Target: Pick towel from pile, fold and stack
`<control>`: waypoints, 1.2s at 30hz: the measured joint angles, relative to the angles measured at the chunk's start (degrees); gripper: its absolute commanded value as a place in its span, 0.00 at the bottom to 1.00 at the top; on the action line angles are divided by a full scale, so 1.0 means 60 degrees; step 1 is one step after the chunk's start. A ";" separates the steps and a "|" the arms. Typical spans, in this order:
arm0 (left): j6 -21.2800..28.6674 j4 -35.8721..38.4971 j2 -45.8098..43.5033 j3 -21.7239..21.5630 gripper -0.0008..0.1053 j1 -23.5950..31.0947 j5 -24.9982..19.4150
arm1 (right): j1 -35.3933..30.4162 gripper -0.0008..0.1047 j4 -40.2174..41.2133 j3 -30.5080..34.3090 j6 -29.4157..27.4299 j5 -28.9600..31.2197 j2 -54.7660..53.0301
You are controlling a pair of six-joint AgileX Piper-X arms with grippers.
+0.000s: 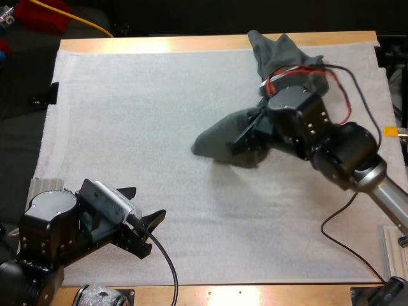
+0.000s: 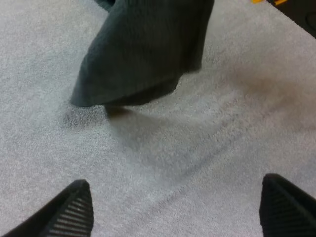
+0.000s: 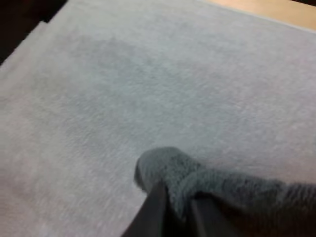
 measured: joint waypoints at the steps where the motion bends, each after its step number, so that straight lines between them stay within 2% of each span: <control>1: 0.0000 0.0000 0.0000 0.0000 0.65 0.0000 0.0000 | 0.0127 0.03 0.0034 0.0000 0.0000 -0.0001 0.0000; 13: 0.0000 0.0000 0.0000 0.0000 0.65 0.0000 0.0000 | 0.1670 0.03 0.0072 0.0162 0.0067 -0.0001 0.0064; 23: 0.0000 0.0000 0.0000 0.0000 0.65 0.0000 0.0000 | 0.1696 0.03 0.0315 0.2067 0.0138 0.0106 0.0923; 31: 0.0000 0.0000 0.0000 0.0000 0.65 0.0000 0.0000 | 0.1643 0.03 -0.0705 0.2959 0.0223 0.0495 0.1638; 36: 0.0000 0.0000 0.0000 0.0000 0.65 0.0000 0.0000 | 0.1516 0.03 -0.0729 0.3123 0.0435 0.1442 0.2200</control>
